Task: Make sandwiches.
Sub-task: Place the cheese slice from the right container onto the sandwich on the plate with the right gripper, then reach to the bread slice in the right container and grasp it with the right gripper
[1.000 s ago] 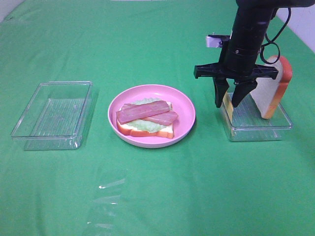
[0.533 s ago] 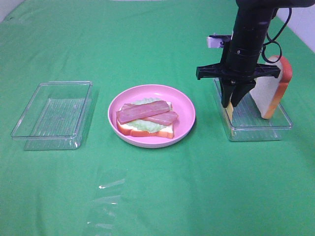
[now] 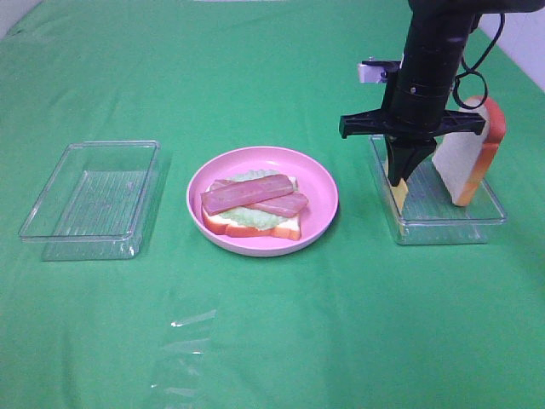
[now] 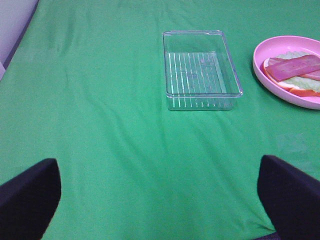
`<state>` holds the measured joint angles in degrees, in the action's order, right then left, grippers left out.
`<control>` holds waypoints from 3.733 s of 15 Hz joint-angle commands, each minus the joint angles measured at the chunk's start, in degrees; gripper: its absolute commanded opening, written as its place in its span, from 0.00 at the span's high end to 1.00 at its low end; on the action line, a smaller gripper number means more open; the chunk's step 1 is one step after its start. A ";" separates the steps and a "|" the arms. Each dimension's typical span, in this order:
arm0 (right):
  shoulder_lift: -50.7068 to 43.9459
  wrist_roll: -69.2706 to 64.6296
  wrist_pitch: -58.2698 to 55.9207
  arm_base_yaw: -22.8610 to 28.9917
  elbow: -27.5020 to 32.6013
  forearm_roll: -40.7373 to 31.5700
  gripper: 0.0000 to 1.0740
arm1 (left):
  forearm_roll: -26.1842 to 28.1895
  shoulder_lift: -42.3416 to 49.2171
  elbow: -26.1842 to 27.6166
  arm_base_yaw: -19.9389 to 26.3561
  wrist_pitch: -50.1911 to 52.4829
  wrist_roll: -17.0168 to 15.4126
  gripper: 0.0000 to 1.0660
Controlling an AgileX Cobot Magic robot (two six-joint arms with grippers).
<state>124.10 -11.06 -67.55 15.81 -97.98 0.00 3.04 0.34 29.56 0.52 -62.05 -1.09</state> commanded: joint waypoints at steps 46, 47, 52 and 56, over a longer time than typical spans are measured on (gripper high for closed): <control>0.69 25.32 16.10 4.47 1.55 -33.75 0.08 | -0.11 1.20 0.00 0.11 0.34 -0.17 0.06; -0.23 22.52 14.55 4.47 -0.17 -30.88 0.08 | -0.11 1.20 0.00 0.11 0.34 -0.17 0.06; -3.61 7.28 -2.18 4.41 -17.07 -8.31 0.08 | -0.11 1.20 0.00 0.11 0.34 -0.17 0.06; -3.61 3.38 -8.65 -0.80 -24.18 -0.57 0.08 | -0.11 1.20 0.00 0.11 0.34 -0.17 0.06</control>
<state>121.12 -6.93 -69.27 15.70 -121.47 -1.78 3.04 0.34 29.56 0.52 -62.05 -1.09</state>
